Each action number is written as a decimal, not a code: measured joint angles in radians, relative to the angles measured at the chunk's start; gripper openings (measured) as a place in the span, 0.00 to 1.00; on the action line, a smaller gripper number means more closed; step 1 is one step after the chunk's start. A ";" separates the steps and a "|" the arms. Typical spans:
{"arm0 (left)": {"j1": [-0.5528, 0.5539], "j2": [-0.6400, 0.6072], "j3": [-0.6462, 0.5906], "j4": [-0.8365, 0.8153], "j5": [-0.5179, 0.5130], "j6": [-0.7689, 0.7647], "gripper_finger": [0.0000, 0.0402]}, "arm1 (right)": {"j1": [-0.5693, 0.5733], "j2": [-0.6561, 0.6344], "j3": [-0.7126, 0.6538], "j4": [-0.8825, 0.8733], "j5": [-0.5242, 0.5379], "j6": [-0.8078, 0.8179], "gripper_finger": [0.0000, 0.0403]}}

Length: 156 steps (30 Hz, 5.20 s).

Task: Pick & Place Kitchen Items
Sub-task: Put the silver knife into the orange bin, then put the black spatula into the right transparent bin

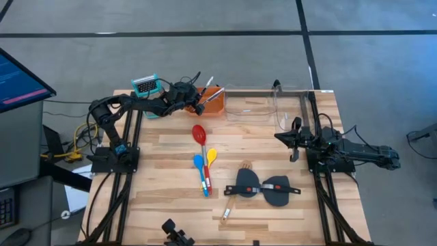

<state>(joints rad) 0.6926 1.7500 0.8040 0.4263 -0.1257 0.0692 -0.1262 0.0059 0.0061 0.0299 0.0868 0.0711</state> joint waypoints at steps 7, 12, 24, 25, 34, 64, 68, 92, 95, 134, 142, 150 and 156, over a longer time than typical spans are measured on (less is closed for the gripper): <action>0.000 0.000 0.000 0.002 0.000 -0.005 0.24 | 0.000 0.000 0.000 0.000 0.000 0.000 0.00; 0.000 0.000 0.000 0.003 0.000 -0.006 0.30 | 0.000 0.000 0.000 0.000 0.000 0.000 0.00; -0.003 0.000 0.000 0.051 0.079 -0.003 0.04 | 0.000 0.000 0.000 0.000 0.000 0.000 0.00; -0.003 -0.002 0.000 0.055 0.081 -0.003 0.02 | 0.000 0.000 0.000 0.000 0.000 0.000 0.00; -0.021 -0.103 0.001 0.032 0.207 0.007 0.01 | 0.000 0.000 0.000 0.000 0.000 0.000 0.00; -0.549 -0.500 0.001 -0.304 0.236 0.055 0.00 | 0.000 0.000 0.000 0.001 0.000 0.000 0.00; -0.617 -0.500 0.001 -0.305 0.236 0.054 0.00 | 0.000 0.000 0.000 0.001 0.000 0.000 0.00; -0.794 -0.522 -0.007 -0.541 0.089 0.065 0.00 | 0.000 0.000 0.000 0.018 0.004 0.007 0.00; -0.763 -0.523 -0.041 -0.532 0.088 0.067 0.00 | 0.000 0.000 0.000 0.019 0.050 0.048 0.00; -0.586 -0.531 -0.277 -0.215 0.196 0.080 0.00 | 0.047 0.034 0.136 -0.256 0.203 0.224 0.00; -0.586 -0.531 -0.277 -0.215 0.196 0.080 0.00 | 0.090 0.235 0.337 -0.464 0.203 0.256 0.00; -0.586 -0.531 -0.277 -0.215 0.197 0.080 0.00 | 0.170 0.525 0.505 -0.649 0.116 0.359 0.00; -0.586 -0.531 -0.277 -0.216 0.197 0.080 0.00 | 0.275 0.712 0.606 -0.666 -0.059 0.490 0.00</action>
<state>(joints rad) 0.1062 1.2190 0.5266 0.2108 0.0713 0.1490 0.1486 0.7181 0.6125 -0.6356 0.0281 0.5608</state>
